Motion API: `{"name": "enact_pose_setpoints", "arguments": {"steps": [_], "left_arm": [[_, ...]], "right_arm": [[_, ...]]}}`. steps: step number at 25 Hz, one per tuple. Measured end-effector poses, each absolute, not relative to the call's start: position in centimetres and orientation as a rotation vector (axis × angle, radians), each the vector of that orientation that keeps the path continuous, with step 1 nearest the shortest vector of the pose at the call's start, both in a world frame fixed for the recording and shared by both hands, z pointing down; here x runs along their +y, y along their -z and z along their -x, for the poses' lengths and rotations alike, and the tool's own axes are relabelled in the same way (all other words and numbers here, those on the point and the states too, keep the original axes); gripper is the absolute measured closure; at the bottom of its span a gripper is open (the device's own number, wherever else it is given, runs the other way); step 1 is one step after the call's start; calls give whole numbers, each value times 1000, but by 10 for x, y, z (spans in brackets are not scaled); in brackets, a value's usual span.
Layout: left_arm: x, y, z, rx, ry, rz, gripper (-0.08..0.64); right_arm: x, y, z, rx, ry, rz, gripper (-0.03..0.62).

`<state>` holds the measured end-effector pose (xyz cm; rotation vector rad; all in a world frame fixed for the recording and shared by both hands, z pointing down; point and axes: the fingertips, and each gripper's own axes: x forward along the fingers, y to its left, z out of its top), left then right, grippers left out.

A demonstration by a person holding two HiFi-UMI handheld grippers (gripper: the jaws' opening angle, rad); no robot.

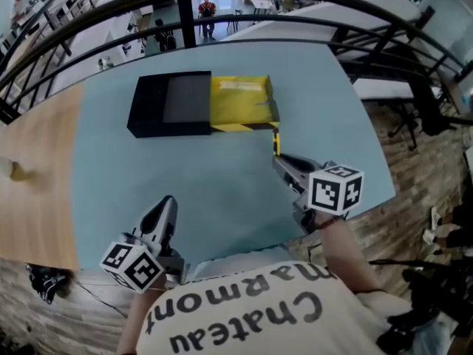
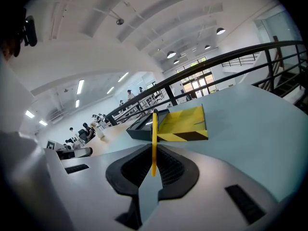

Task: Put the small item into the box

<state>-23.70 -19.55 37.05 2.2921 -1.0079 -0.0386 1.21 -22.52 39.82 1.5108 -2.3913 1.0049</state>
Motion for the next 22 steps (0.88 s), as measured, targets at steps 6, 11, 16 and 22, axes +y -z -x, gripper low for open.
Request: {"name": "enact_pose_setpoints", "arguments": {"steps": [6, 11, 16, 22], "left_arm": [[-202, -391, 227, -981, 34, -2236, 557], [-215, -405, 220, -987, 35, -2193, 557], [-230, -417, 210, -1002, 25, -2143, 557], [-253, -429, 190, -1008, 27, -2105, 557]], "right_arm": [[-232, -415, -6, -2350, -1043, -1455, 541], [-247, -436, -1, -2320, -1082, -1396, 541], [-271, -439, -8, -2320, -1093, -1351, 541], [-315, -441, -23, -2325, -1073, -1321, 541]]}}
